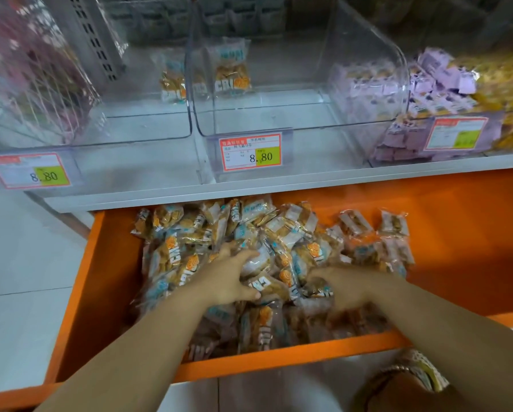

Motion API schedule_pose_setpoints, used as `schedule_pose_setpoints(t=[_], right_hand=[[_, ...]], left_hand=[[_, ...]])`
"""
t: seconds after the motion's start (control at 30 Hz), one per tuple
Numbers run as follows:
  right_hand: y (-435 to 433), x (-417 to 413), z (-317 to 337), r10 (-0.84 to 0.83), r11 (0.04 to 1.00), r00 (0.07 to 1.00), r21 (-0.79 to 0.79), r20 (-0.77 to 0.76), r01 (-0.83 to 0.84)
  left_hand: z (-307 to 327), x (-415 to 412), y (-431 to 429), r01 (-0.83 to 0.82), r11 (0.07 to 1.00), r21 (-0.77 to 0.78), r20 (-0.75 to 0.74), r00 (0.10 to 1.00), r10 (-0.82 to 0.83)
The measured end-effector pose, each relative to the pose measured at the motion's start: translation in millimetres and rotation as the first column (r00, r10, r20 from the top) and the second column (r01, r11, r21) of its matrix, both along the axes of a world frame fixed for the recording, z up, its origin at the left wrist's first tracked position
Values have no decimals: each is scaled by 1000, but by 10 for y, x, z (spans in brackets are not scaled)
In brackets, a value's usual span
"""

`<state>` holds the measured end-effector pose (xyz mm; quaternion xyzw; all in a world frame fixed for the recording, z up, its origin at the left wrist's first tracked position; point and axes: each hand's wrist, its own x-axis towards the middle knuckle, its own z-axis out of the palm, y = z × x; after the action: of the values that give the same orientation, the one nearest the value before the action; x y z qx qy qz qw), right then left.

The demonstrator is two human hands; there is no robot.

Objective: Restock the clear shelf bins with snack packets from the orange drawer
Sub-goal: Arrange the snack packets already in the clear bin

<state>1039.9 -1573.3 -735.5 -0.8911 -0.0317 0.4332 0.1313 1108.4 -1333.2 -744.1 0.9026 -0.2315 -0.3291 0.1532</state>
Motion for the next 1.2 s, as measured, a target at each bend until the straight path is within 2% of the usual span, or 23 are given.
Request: schedule_pose_setpoints(t=[0.13, 0.3, 0.53, 0.67, 0.83, 1.0, 1.13, 1.2], right_hand=[[-27, 14, -30, -10, 1000, 999, 27, 34, 9], [-19, -34, -26, -6, 1000, 998, -23, -68, 4], [-57, -28, 27, -3, 999, 997, 53, 72, -1], [-66, -68, 255, -99, 988, 982, 131, 162, 78], [-8, -99, 758, -186, 977, 929, 159, 320, 140], [107, -221, 1360, -164, 985, 820, 140, 548, 104], [239, -349, 1845, -164, 981, 726, 184, 668, 53], [331, -407, 2061, -121, 988, 700, 156, 704, 14]], left_hand=[[1, 23, -32, -24, 997, -68, 1, 1000, 24], [-16, 3, -98, -2, 1000, -28, -54, 999, 0], [-15, -23, -148, -42, 996, -83, 6, 999, 43], [103, -78, -128, -28, 993, -116, 74, 997, 37], [480, -186, -34, 37, 981, -190, 253, 967, 12], [1073, -330, 46, 109, 943, -314, 410, 912, 31], [1524, -435, 242, 89, 924, -371, 467, 878, 103], [1708, -496, 354, 82, 920, -383, 480, 868, 123]])
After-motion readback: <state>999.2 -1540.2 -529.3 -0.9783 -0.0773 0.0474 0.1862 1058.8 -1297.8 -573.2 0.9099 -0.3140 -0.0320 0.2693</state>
